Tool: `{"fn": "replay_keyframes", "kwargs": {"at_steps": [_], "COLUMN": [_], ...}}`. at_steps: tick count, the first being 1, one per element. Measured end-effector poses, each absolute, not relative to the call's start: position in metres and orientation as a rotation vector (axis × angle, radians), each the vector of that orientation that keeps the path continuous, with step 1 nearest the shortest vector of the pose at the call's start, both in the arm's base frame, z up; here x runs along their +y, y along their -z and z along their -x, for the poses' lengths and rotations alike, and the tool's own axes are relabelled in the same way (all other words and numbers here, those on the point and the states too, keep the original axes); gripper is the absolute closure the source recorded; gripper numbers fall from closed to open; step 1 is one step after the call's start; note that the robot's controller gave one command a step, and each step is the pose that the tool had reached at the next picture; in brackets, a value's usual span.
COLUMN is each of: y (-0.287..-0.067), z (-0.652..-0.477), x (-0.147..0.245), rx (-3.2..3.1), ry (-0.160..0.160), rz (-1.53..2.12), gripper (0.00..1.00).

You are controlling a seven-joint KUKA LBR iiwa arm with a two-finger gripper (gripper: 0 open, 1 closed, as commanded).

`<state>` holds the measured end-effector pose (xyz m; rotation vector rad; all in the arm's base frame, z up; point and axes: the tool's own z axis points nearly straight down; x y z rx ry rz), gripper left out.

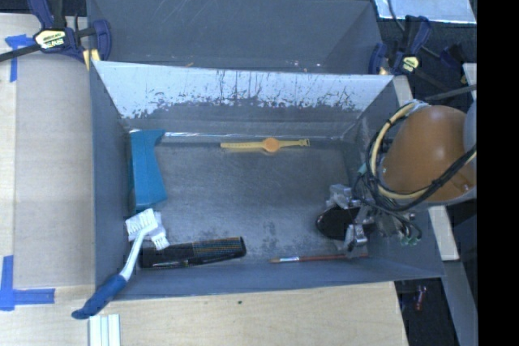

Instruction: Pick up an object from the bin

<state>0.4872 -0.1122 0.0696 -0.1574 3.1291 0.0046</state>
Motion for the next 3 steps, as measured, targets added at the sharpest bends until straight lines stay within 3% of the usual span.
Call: {"fn": "replay_keyframes", "kwargs": {"at_steps": [3], "y": [-0.0697], "z": [-0.4872], "x": [-0.1124], "rx": [3.129], "ry": [-0.005], "rz": [0.156], "gripper": [1.0]}}
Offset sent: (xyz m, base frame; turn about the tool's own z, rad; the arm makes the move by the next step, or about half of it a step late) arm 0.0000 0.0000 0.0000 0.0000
